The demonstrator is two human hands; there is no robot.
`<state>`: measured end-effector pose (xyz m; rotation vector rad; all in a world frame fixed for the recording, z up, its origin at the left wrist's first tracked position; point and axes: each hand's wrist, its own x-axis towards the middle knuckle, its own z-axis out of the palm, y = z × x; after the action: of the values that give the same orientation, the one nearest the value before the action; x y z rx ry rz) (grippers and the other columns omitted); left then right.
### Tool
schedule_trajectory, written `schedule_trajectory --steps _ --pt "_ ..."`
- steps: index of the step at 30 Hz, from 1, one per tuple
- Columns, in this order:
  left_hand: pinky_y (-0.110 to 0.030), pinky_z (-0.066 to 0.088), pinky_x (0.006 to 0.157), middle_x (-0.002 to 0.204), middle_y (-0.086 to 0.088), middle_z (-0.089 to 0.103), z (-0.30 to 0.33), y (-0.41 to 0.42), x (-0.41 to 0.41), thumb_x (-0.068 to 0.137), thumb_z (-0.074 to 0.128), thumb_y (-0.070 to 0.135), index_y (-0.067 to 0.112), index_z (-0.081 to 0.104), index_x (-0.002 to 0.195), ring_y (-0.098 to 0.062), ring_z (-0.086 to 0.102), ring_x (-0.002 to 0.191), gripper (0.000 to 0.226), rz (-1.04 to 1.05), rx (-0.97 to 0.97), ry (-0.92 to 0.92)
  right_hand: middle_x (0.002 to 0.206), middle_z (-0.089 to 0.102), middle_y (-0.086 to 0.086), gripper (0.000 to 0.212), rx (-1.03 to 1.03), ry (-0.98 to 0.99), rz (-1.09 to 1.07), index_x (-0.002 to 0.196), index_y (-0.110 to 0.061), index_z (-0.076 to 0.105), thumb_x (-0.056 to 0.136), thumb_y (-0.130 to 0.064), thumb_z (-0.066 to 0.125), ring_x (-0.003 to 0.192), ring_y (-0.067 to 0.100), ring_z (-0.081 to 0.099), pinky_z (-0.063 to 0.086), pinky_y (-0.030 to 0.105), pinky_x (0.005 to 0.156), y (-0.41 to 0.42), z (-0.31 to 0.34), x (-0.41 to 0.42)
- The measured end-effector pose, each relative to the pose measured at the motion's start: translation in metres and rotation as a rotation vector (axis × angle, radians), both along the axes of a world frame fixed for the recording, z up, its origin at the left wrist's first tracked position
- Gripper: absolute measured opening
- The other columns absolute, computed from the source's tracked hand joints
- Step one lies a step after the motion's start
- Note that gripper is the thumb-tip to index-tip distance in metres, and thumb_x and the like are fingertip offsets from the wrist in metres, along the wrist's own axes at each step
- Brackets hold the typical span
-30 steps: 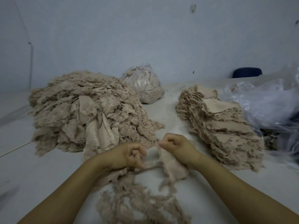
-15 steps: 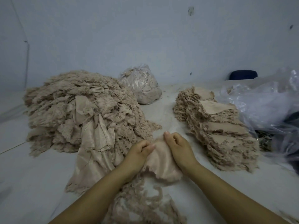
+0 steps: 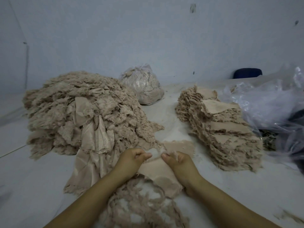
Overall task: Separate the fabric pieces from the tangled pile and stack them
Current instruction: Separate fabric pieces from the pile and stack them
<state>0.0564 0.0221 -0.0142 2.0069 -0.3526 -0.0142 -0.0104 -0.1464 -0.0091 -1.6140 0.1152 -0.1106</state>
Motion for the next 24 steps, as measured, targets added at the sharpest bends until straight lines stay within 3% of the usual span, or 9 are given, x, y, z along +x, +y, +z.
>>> schedule_trajectory --steps 4,8,10,12,15,18,20,22,24 --pt "-0.019 0.035 0.049 0.048 0.006 0.046 0.003 -0.004 0.006 0.088 0.065 0.020 0.008 0.058 0.057 -0.006 0.040 0.045 0.033 0.114 -0.110 0.010 0.060 0.066 -0.003 0.025 -0.035 -0.101 -0.118 0.068 -0.010 0.063 0.091 -0.018 0.063 0.056 0.009 0.061 0.046 0.018 0.054 -0.008 0.015 0.012" --pt "-0.022 0.030 0.043 0.047 -0.001 0.038 0.005 0.017 0.017 0.091 0.061 0.022 0.001 0.056 0.065 -0.011 0.035 0.040 0.034 0.239 -0.107 -0.022 0.069 0.064 0.010 0.023 0.103 -0.108 -0.241 0.070 -0.011 0.062 0.092 -0.018 0.063 0.069 0.021 0.058 0.044 0.034 0.067 -0.031 0.027 0.027" --pt "-0.023 0.032 0.046 0.051 -0.005 0.042 0.008 0.020 0.016 0.092 0.060 0.022 0.003 0.055 0.064 -0.013 0.039 0.045 0.034 0.126 -0.024 -0.049 0.069 0.068 0.006 0.021 0.072 -0.103 -0.190 0.070 -0.012 0.066 0.090 -0.020 0.066 0.069 0.019 0.061 0.046 0.030 0.066 -0.031 0.034 0.038" --pt "-0.020 0.038 0.045 0.048 0.005 0.053 0.010 0.017 0.012 0.093 0.059 0.019 0.013 0.059 0.063 -0.009 0.048 0.042 0.030 -0.024 0.080 -0.019 0.072 0.071 0.000 0.016 -0.015 -0.087 -0.127 0.078 -0.012 0.072 0.089 -0.024 0.067 0.070 0.014 0.064 0.049 0.022 0.063 -0.028 0.042 0.051" --pt "-0.017 0.048 0.056 0.077 0.011 0.068 0.017 0.016 0.010 0.090 0.062 0.030 0.022 0.066 0.093 0.001 0.061 0.061 0.010 -0.118 0.161 0.017 0.084 0.071 0.000 0.018 -0.015 -0.037 -0.083 0.095 -0.009 0.072 0.089 -0.026 0.067 0.075 0.011 0.065 0.051 0.019 0.064 -0.031 0.051 0.062" --pt "-0.017 0.049 0.078 0.113 0.014 0.057 0.025 0.009 0.012 0.065 0.071 0.059 0.037 0.044 0.126 0.002 0.057 0.099 0.070 -0.137 0.077 0.093 0.088 0.071 0.013 0.025 0.048 0.041 -0.057 0.098 0.000 0.070 0.089 -0.023 0.067 0.076 0.021 0.066 0.051 0.028 0.069 -0.032 0.046 0.061" --pt "-0.021 0.052 0.080 0.114 0.011 0.055 0.030 -0.010 0.013 0.062 0.080 0.051 0.036 0.037 0.129 -0.004 0.059 0.101 0.080 -0.180 -0.041 0.170 0.086 0.072 0.018 0.027 0.088 0.092 -0.034 0.093 0.004 0.070 0.088 -0.022 0.069 0.076 0.027 0.067 0.054 0.034 0.071 -0.028 0.039 0.057" --pt "-0.017 0.052 0.070 0.100 0.001 0.061 0.028 -0.029 0.017 0.075 0.078 0.028 0.021 0.051 0.123 -0.004 0.062 0.082 0.055 -0.166 -0.096 0.140 0.085 0.073 0.018 0.025 0.079 0.099 -0.027 0.090 0.003 0.072 0.086 -0.022 0.071 0.074 0.026 0.069 0.055 0.035 0.070 -0.029 0.036 0.055" --pt "-0.015 0.042 0.047 0.066 0.001 0.060 0.028 -0.042 0.021 0.089 0.063 0.010 0.008 0.063 0.099 -0.001 0.051 0.048 0.011 -0.091 -0.152 0.086 0.082 0.073 0.015 0.023 0.038 0.073 -0.110 0.085 0.000 0.073 0.084 -0.023 0.073 0.069 0.022 0.068 0.053 0.032 0.065 -0.036 0.035 0.056"
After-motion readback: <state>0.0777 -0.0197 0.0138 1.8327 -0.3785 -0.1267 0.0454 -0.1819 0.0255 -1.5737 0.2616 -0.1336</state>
